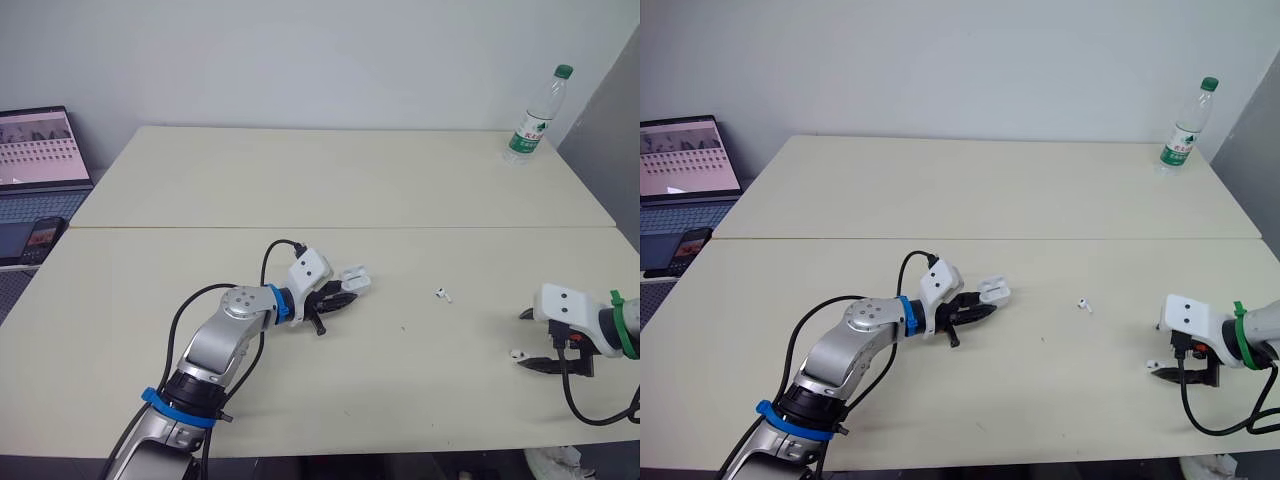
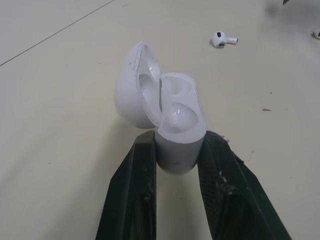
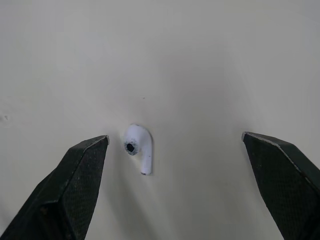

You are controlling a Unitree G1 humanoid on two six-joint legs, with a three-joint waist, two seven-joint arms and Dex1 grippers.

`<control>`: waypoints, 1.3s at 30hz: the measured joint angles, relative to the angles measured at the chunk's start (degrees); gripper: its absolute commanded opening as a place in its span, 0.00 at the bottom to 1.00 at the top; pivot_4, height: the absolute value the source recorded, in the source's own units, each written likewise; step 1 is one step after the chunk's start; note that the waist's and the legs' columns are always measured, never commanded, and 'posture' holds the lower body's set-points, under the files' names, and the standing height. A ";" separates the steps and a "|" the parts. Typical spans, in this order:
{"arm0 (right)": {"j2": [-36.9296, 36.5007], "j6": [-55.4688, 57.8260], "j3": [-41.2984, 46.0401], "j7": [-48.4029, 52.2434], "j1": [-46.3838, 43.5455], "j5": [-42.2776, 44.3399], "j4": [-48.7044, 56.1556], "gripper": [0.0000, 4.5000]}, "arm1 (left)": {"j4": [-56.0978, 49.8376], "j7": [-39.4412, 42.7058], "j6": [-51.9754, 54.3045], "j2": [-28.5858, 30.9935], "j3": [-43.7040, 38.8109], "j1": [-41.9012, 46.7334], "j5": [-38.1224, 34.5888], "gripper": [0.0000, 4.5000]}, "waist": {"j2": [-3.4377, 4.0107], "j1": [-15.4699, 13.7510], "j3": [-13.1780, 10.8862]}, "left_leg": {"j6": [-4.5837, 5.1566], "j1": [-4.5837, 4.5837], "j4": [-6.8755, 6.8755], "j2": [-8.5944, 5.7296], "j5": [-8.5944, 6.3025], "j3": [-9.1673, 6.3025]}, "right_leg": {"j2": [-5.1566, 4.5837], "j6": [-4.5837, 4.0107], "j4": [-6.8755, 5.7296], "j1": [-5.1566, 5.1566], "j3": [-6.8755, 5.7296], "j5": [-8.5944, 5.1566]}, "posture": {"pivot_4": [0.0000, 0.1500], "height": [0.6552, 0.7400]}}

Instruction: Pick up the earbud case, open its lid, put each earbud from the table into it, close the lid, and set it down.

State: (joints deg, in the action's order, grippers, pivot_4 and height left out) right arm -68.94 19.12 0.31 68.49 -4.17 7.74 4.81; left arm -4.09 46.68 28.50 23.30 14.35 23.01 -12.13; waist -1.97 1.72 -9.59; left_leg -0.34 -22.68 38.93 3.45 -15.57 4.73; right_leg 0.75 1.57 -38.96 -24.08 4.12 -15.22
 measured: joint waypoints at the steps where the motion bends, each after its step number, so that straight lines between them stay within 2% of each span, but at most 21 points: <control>1: 0.29 -0.08 -0.36 -0.26 -0.61 -0.38 -0.46 0.99 | 0.00 -0.01 0.00 0.01 0.00 0.00 0.00 0.17 | 0.00 0.00 0.00 | 0.00 0.00 0.00 0.00 0.00 0.01 | 0.00 0.00 0.00 -0.01 0.01 0.00 | 1.00 0.95; 14: 1.27 -2.51 -1.71 -1.39 -4.47 -3.71 -4.31 0.99 | 0.00 -0.01 0.00 0.01 0.00 0.00 0.00 0.17 | 0.01 0.00 0.01 | 0.00 0.01 0.00 0.00 0.00 0.01 | 0.00 -0.01 -0.02 0.00 0.00 0.01 | 1.00 0.95; 25: 0.78 1.78 -1.60 1.55 -3.19 -1.74 0.14 0.99 | 0.08 0.03 -0.01 -0.04 0.00 0.10 0.01 0.17 | 0.01 -0.03 0.01 | 0.00 -0.01 0.00 0.00 0.00 0.00 | 0.00 -0.01 -0.01 -0.01 0.00 0.00 | 1.00 0.95; 30: -0.83 8.80 -2.32 2.52 -2.30 -2.16 3.18 0.99 | 0.20 0.02 -0.05 -0.11 0.00 0.19 0.03 0.17 | 0.01 0.02 0.01 | 0.00 0.01 0.01 0.00 0.00 0.02 | -0.01 -0.01 -0.01 0.00 0.02 0.01 | 1.00 0.95; 39: -0.14 33.77 -10.31 -0.23 -10.75 -2.44 10.41 0.99 | 0.26 0.00 -0.14 -0.73 0.09 0.31 0.31 0.17 | 0.05 0.03 0.03 | 0.00 -0.03 0.01 0.00 0.00 0.00 | -0.01 -0.02 -0.03 -0.04 0.01 0.01 | 1.00 0.95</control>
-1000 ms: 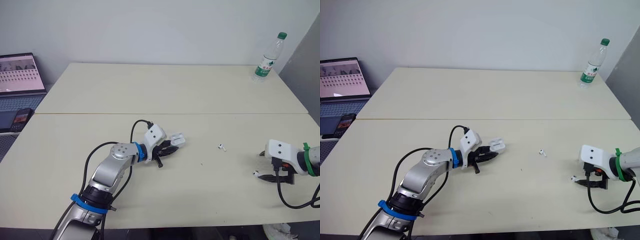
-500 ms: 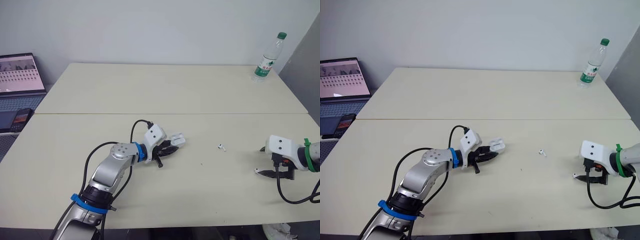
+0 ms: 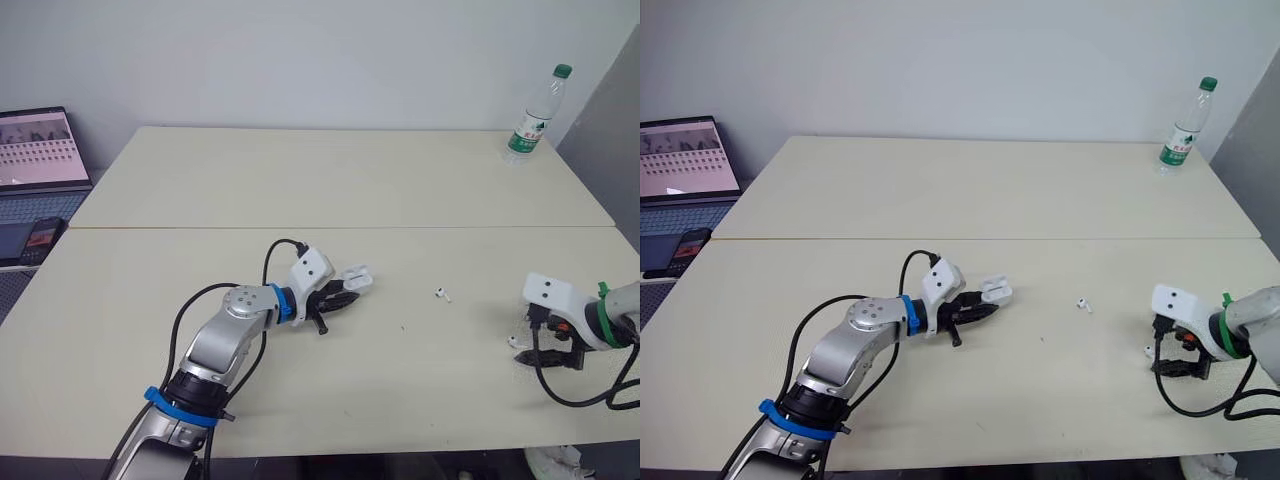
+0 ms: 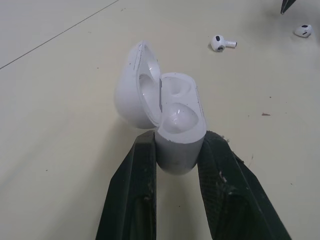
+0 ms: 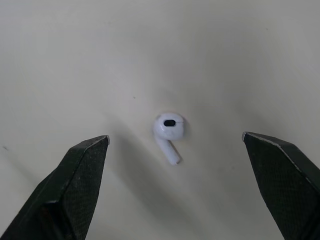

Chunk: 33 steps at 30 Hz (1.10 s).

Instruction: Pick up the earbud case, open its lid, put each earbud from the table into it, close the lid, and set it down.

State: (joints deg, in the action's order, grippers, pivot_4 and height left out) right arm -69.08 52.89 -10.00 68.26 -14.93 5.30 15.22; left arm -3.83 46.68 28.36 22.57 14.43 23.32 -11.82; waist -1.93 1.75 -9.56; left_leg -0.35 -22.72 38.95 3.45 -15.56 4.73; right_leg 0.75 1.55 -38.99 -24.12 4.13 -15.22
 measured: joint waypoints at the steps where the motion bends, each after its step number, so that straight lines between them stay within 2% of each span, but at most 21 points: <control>1: 0.31 1.59 -0.84 -0.37 -0.96 0.01 0.45 0.99 | 0.00 0.00 -0.01 -0.04 0.00 0.01 0.07 0.17 | 0.00 0.01 0.00 | 0.00 0.00 0.00 0.00 0.00 0.01 | 0.00 0.00 0.01 0.00 0.01 0.00 | 1.00 0.95; 11: 0.02 7.78 -9.65 -2.09 -7.54 -0.72 1.49 0.99 | 0.00 -0.98 -0.01 -0.42 0.02 -0.02 0.46 0.17 | 0.00 -0.05 0.00 | 0.00 -0.05 0.00 -0.01 0.00 0.00 | -0.02 0.00 0.02 -0.04 -0.02 0.00 | 1.00 0.95; 14: -0.25 8.20 -11.12 -2.14 -8.27 -0.80 1.51 0.87 | -0.02 -1.21 0.02 -0.47 0.02 -0.28 0.46 0.17 | 0.00 -0.02 0.00 | 0.00 -0.04 0.00 -0.01 0.00 0.01 | -0.02 0.00 0.02 -0.05 -0.01 0.00 | 1.00 0.95; 24: -0.25 9.39 -12.17 -2.35 -9.43 -0.76 2.21 0.09 | -0.07 -2.18 0.04 -0.49 0.02 -0.76 0.46 0.17 | 0.00 -0.02 0.00 | 0.00 -0.05 0.00 -0.01 0.00 0.00 | -0.02 0.00 0.02 -0.05 -0.02 0.00 | 1.00 0.95; 33: -0.38 10.43 -11.99 -2.36 -9.33 0.01 3.49 0.08 | -0.07 -2.10 0.02 -0.42 0.02 -0.79 0.46 0.17 | 0.00 -0.03 0.00 | 0.00 -0.05 0.00 -0.01 0.00 0.00 | -0.02 0.00 0.02 -0.05 -0.03 0.00 | 1.00 0.95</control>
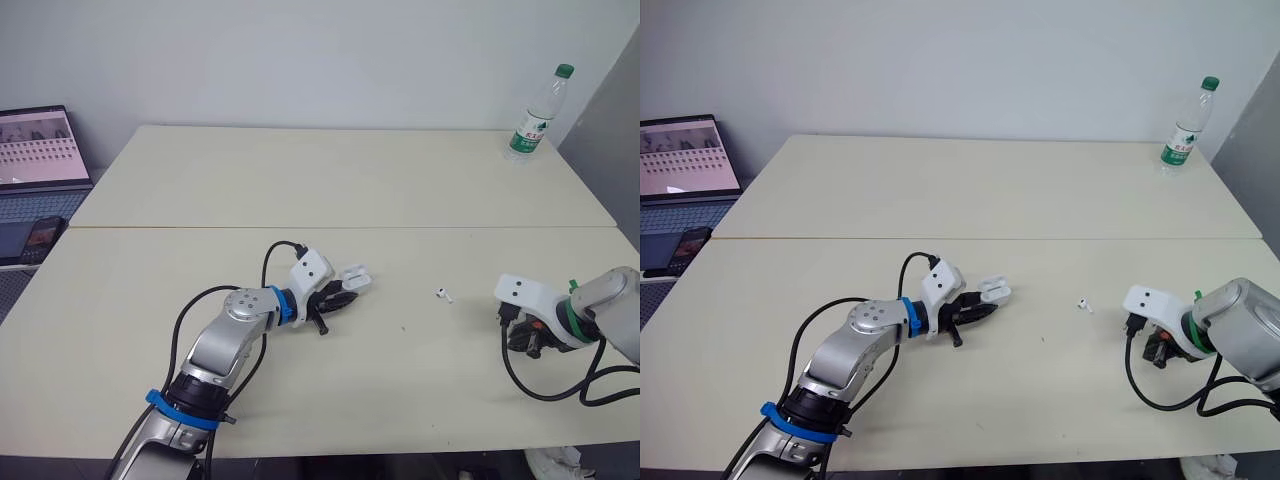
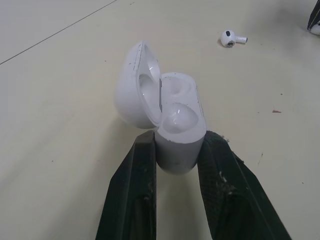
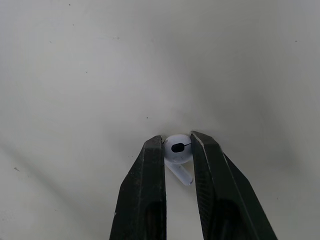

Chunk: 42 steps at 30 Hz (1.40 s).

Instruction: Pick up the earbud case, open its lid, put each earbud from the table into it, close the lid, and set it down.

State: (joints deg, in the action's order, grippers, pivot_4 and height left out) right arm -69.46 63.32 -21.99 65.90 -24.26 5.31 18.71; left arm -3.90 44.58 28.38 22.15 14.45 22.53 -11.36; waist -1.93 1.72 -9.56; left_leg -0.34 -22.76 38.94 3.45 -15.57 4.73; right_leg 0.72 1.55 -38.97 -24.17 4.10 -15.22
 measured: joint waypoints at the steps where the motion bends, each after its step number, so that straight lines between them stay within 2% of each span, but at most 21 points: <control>1: -0.01 0.00 0.47 -0.05 0.16 0.45 0.09 0.08 | 0.00 0.01 -0.02 0.00 0.00 0.00 0.00 0.17 | 0.00 0.00 0.00 | 0.00 0.00 0.00 0.00 0.00 0.00 | 0.00 0.00 0.00 0.00 0.00 0.00 | 1.00 0.95; 6: 2.42 -0.47 8.41 -1.55 0.64 4.35 0.32 0.08 | 0.22 -0.30 -0.76 -1.13 -0.05 0.46 0.01 0.17 | -0.01 0.00 0.00 | 0.00 -0.01 0.01 0.00 0.00 -0.01 | 0.00 0.00 0.00 0.02 -0.01 0.00 | 1.00 0.95; 10: 7.27 -6.92 16.27 -6.76 3.78 5.16 0.28 0.08 | 2.97 -2.91 -1.66 -5.19 -0.03 3.82 0.75 0.17 | -0.03 -0.07 -0.01 | 0.00 -0.04 0.02 -0.03 0.00 -0.03 | 0.00 0.02 0.02 0.03 -0.01 0.01 | 1.00 0.95; 17: 26.14 -8.70 32.05 -17.06 7.24 13.22 4.78 0.08 | 7.84 -6.28 -1.14 -13.71 1.27 9.76 1.21 0.17 | -0.01 -0.19 0.00 | 0.00 -0.09 0.00 -0.06 0.00 -0.08 | 0.03 0.02 0.00 0.02 0.00 0.01 | 1.00 0.95; 21: 37.55 -9.90 36.84 -23.06 8.09 18.61 9.85 0.08 | 10.06 -6.63 3.71 -15.40 2.77 12.69 1.37 0.17 | 0.00 0.10 0.01 | 0.00 -0.04 0.00 -0.06 0.00 -0.11 | 0.19 0.02 -0.04 0.03 -0.02 0.01 | 1.00 0.95; 28: 56.06 -8.77 39.41 -38.53 6.06 26.99 14.28 0.08 | 11.43 -6.86 8.94 -17.63 2.23 14.22 -0.61 0.17 | 0.07 0.15 0.04 | -0.01 -0.05 0.00 0.02 0.01 -0.06 | 0.13 0.00 -0.05 0.01 0.02 0.02 | 1.00 0.95; 32: 63.58 -7.93 39.91 -47.07 4.73 30.29 14.67 0.08 | 11.15 -6.60 11.66 -17.91 1.10 14.23 -2.60 0.17 | 0.07 0.10 0.04 | -0.01 -0.08 0.00 0.02 0.01 -0.11 | 0.11 0.00 -0.04 0.00 -0.02 0.02 | 1.00 0.95; 42: 64.84 -10.70 35.33 -52.25 11.94 30.06 14.60 0.08 | 10.32 -6.61 13.65 -17.54 -1.15 14.41 -4.64 0.17 | 0.09 0.12 0.05 | -0.01 -0.09 -0.01 0.01 0.01 -0.10 | 0.11 0.00 -0.02 -0.01 -0.02 0.02 | 1.00 0.95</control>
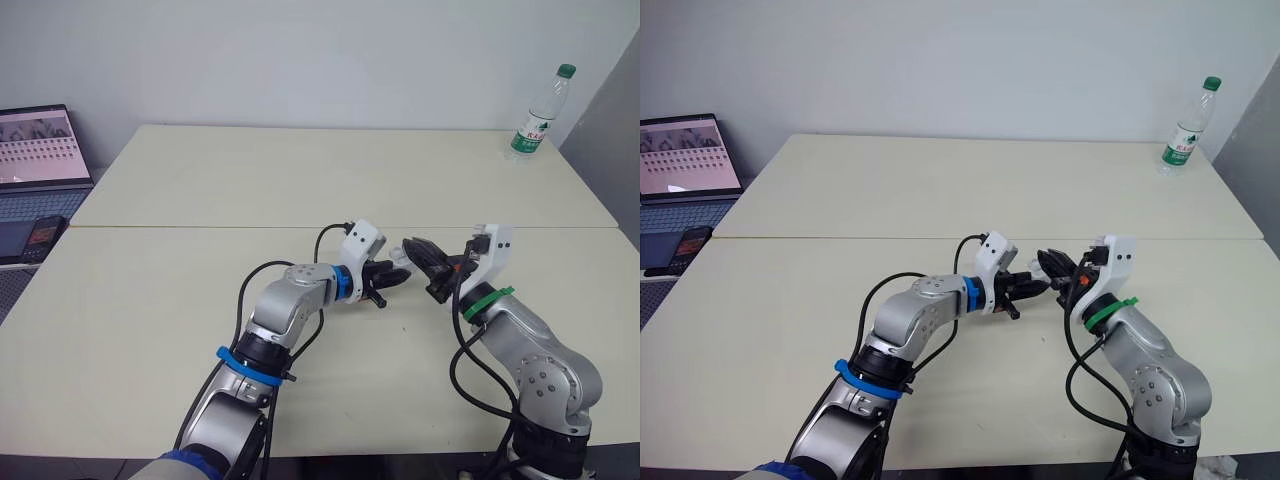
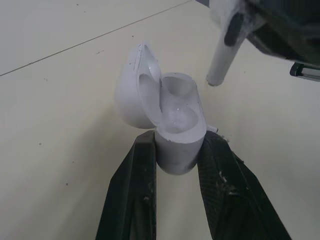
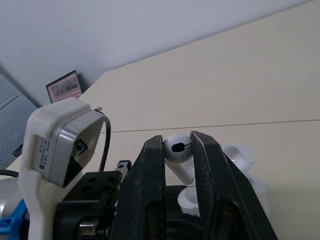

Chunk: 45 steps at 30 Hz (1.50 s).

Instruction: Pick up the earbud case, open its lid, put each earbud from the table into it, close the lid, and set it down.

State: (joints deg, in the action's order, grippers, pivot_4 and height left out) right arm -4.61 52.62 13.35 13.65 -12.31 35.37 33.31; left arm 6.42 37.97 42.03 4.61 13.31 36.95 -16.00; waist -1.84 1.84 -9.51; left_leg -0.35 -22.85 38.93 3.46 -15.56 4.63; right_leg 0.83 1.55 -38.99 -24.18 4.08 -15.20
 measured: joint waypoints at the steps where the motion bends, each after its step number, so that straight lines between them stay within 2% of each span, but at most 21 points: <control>1: 0.00 -0.36 -0.27 -0.10 0.26 0.00 -0.03 0.08 | -0.11 0.01 0.00 0.01 -0.29 0.06 -0.22 0.17 | 0.00 0.00 0.00 | 0.00 0.00 0.00 0.00 0.00 0.00 | 0.01 0.00 0.00 0.00 0.00 0.00 | 1.00 0.95; 12: 0.00 -3.49 -2.14 -1.52 0.92 0.10 -1.18 0.08 | -2.00 0.42 1.95 0.13 -1.52 0.16 -4.11 0.17 | 0.00 0.00 0.00 | 0.00 -0.01 0.00 0.00 0.00 -0.01 | 0.01 0.00 0.02 0.00 0.00 0.00 | 1.00 0.95; 33: -0.41 -4.60 -3.81 -3.78 1.79 2.55 -1.70 0.08 | -2.22 -0.01 2.62 -0.03 -2.07 -0.01 -5.68 0.17 | 0.00 0.01 0.00 | 0.00 -0.02 -0.01 0.00 0.00 -0.01 | 0.01 0.01 0.03 0.00 0.01 -0.01 | 1.00 0.95; 43: -2.08 -5.58 -3.01 -3.94 1.68 5.20 -1.66 0.87 | -2.22 -0.41 2.60 -0.07 -2.06 -0.31 -5.70 0.17 | -0.01 0.00 0.00 | 0.00 -0.03 -0.02 0.00 0.00 -0.01 | 0.00 0.01 0.06 0.00 0.01 -0.01 | 1.00 0.95; 45: -2.91 -5.62 -2.42 -3.86 1.81 5.58 -1.71 0.98 | -2.46 -0.30 2.37 -0.14 -2.07 -0.31 -5.73 0.17 | -0.01 0.00 0.00 | 0.00 -0.03 -0.03 0.00 0.00 -0.01 | 0.00 0.02 0.06 -0.01 0.01 -0.01 | 1.00 0.95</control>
State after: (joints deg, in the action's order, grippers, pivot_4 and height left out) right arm -7.53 47.00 10.93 9.79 -10.50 40.95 31.60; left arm 3.96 37.67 44.39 4.46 11.24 36.64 -21.73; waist -1.85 1.85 -9.52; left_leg -0.35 -22.89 38.91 3.45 -15.57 4.63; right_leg 0.83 1.57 -38.93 -24.19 4.09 -15.21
